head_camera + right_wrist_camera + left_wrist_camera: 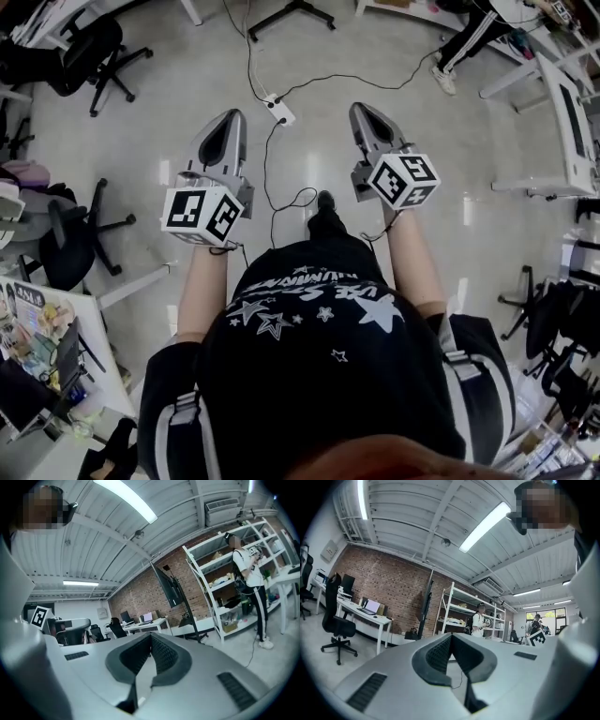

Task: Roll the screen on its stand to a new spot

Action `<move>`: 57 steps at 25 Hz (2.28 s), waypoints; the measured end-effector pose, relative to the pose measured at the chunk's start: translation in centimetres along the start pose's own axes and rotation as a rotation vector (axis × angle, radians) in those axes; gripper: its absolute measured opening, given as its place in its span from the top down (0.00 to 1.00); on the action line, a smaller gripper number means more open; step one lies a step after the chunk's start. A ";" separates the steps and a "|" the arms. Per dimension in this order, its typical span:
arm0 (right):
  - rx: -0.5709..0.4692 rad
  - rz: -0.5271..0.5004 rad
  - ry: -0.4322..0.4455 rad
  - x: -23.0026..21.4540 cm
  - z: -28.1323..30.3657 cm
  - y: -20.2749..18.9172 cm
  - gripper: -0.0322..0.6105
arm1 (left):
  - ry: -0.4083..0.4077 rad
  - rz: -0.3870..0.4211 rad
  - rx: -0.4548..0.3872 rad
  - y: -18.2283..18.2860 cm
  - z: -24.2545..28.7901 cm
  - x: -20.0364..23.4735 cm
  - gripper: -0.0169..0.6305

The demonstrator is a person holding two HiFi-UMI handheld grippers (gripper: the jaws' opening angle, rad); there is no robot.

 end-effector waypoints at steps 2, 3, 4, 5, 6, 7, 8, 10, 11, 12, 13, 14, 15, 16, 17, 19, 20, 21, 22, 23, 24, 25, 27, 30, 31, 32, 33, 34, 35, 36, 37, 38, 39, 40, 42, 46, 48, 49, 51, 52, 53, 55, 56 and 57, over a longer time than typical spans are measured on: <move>-0.015 -0.009 0.019 -1.2 2.3 1.5 0.94 | 0.008 0.022 -0.004 0.5 2.2 0.5 0.96; -0.023 -0.008 0.025 -1.9 3.4 2.3 0.94 | 0.013 0.031 -0.008 0.7 3.3 0.8 0.96; -0.027 -0.003 0.031 -2.6 4.5 3.0 0.94 | 0.020 0.036 -0.012 0.8 4.5 1.1 0.96; -0.028 0.002 0.040 -3.4 5.4 3.6 0.94 | 0.027 0.037 -0.015 0.9 5.7 1.4 0.96; -0.023 0.002 0.052 -4.2 6.3 4.0 0.94 | 0.033 0.039 -0.016 0.8 6.8 1.6 0.96; -0.013 -0.005 0.066 -5.0 7.1 4.4 0.94 | 0.038 0.043 -0.017 0.8 8.0 1.8 0.96; -0.001 -0.016 0.078 -5.8 7.9 4.7 0.94 | 0.044 0.049 -0.017 0.8 9.1 2.0 0.96; 0.015 -0.030 0.092 -7.4 9.4 5.2 0.94 | 0.056 0.058 -0.028 0.9 11.3 2.4 0.96; 0.018 -0.031 0.096 -8.1 10.0 5.5 0.94 | 0.061 0.056 -0.038 1.0 12.2 2.6 0.96; 0.018 -0.030 0.102 -8.7 10.6 5.8 0.94 | 0.064 0.052 -0.047 1.0 13.0 2.7 0.96; 0.020 -0.029 0.108 -9.2 11.1 6.1 0.94 | 0.069 0.049 -0.052 1.0 13.6 2.8 0.96; 0.022 -0.031 0.115 -9.7 11.7 6.2 0.94 | 0.075 0.050 -0.051 0.9 14.1 2.9 0.96; 0.025 -0.033 0.120 -10.0 12.2 6.4 0.94 | 0.083 0.053 -0.046 0.7 14.5 3.0 0.96; 0.027 -0.034 0.124 -10.3 12.8 6.5 0.94 | 0.090 0.056 -0.040 0.6 14.8 3.2 0.96; 0.029 -0.031 0.127 -10.5 13.2 6.6 0.94 | 0.098 0.056 -0.036 0.6 15.1 3.4 0.96; 0.032 -0.020 0.133 -10.6 14.0 6.7 0.94 | 0.114 0.049 -0.035 0.6 15.3 4.2 0.96; 0.035 -0.017 0.136 -10.5 14.3 6.6 0.94 | 0.123 0.046 -0.035 0.6 15.4 4.7 0.96; 0.038 -0.016 0.138 -10.5 14.6 6.4 0.94 | 0.131 0.044 -0.035 0.6 15.5 5.2 0.96; 0.042 -0.017 0.137 -10.6 14.9 6.3 0.94 | 0.137 0.043 -0.035 0.7 15.7 5.7 0.96; 0.046 -0.018 0.132 -10.7 15.1 6.2 0.94 | 0.139 0.044 -0.034 0.7 16.0 6.3 0.96; 0.047 -0.016 0.123 -10.9 15.4 6.1 0.94 | 0.136 0.046 -0.034 0.7 16.3 6.8 0.96; 0.047 -0.013 0.111 -11.1 15.7 6.1 0.94 | 0.131 0.048 -0.033 0.7 16.6 7.4 0.96; 0.041 -0.010 0.085 -11.3 16.5 6.4 0.94 | 0.118 0.043 -0.035 0.7 17.3 8.8 0.96; 0.026 -0.014 0.041 -11.7 18.2 7.0 0.94 | 0.101 0.021 -0.040 0.3 18.7 11.5 0.96; 0.021 -0.015 0.026 -11.9 19.0 7.2 0.94 | 0.095 0.014 -0.041 0.2 19.2 12.5 0.96; 0.018 -0.016 0.011 -12.0 19.8 7.5 0.94 | 0.088 0.009 -0.042 0.2 19.7 13.6 0.96; 0.014 -0.018 -0.002 -12.1 20.6 7.8 0.94 | 0.079 0.005 -0.043 0.2 20.2 14.6 0.96; 0.010 -0.021 -0.015 -12.1 21.6 8.0 0.94 | 0.069 0.002 -0.045 0.3 20.7 15.7 0.96; 0.005 -0.022 -0.029 -12.0 22.8 8.3 0.94 | 0.061 -0.002 -0.046 0.4 21.2 17.0 0.96; -0.002 -0.019 -0.044 -11.8 24.0 8.6 0.94 | 0.054 -0.008 -0.047 0.5 21.6 18.3 0.96; -0.010 -0.013 -0.058 -11.5 25.3 9.0 0.94 | 0.047 -0.016 -0.046 0.6 22.0 19.6 0.96; -0.017 -0.005 -0.071 -11.0 26.7 9.3 0.94 | 0.040 -0.024 -0.045 0.8 22.4 21.0 0.96; -0.023 0.000 -0.081 -10.5 28.1 9.6 0.94 | 0.032 -0.030 -0.043 1.0 22.7 22.4 0.96; -0.029 0.000 -0.087 -9.8 29.5 10.0 0.94 | 0.023 -0.033 -0.042 1.3 22.9 23.7 0.96; -0.044 -0.012 -0.092 -8.1 32.2 10.9 0.94 | 0.007 -0.029 -0.043 2.2 23.4 26.5 0.96; -0.081 -0.013 -0.125 -4.9 37.2 12.4 0.94 | -0.021 -0.032 -0.054 4.0 24.0 31.7 0.96; -0.086 -0.011 -0.142 -3.5 39.4 12.6 0.94 | -0.038 -0.031 -0.050 4.5 24.2 34.0 0.96; -0.086 -0.012 -0.149 -2.9 40.5 12.5 0.94 | -0.046 -0.030 -0.046 4.7 24.3 35.1 0.96; -0.079 -0.011 -0.164 -1.6 42.4 12.1 0.94 | -0.055 -0.035 -0.035 4.8 24.3 37.4 0.96; -0.074 -0.011 -0.170 -1.0 43.2 11.8 0.94 | -0.057 -0.041 -0.031 4.9 24.2 38.5 0.96; -0.069 -0.010 -0.177 -0.6 43.9 11.5 0.94 | -0.062 -0.047 -0.028 4.9 24.1 39.5 0.96; -0.067 -0.007 -0.199 0.1 44.9 11.2 0.94 | -0.077 -0.055 -0.022 5.0 24.2 41.2 0.96; -0.069 -0.003 -0.212 0.3 45.2 11.1 0.94 | -0.087 -0.056 -0.018 5.1 24.3 41.9 0.96; -0.073 0.003 -0.223 0.6 45.6 11.1 0.94 | -0.094 -0.055 -0.014 5.2 24.6 42.7 0.96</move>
Point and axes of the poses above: the fingertips, and each gripper's own axes: z forward along the fingers, x to its left, y out of its top, the point moved 5 cm from there along -z, backward along the fingers, and after that the axes turned 15 degrees about -y, right-handed, at the moved point
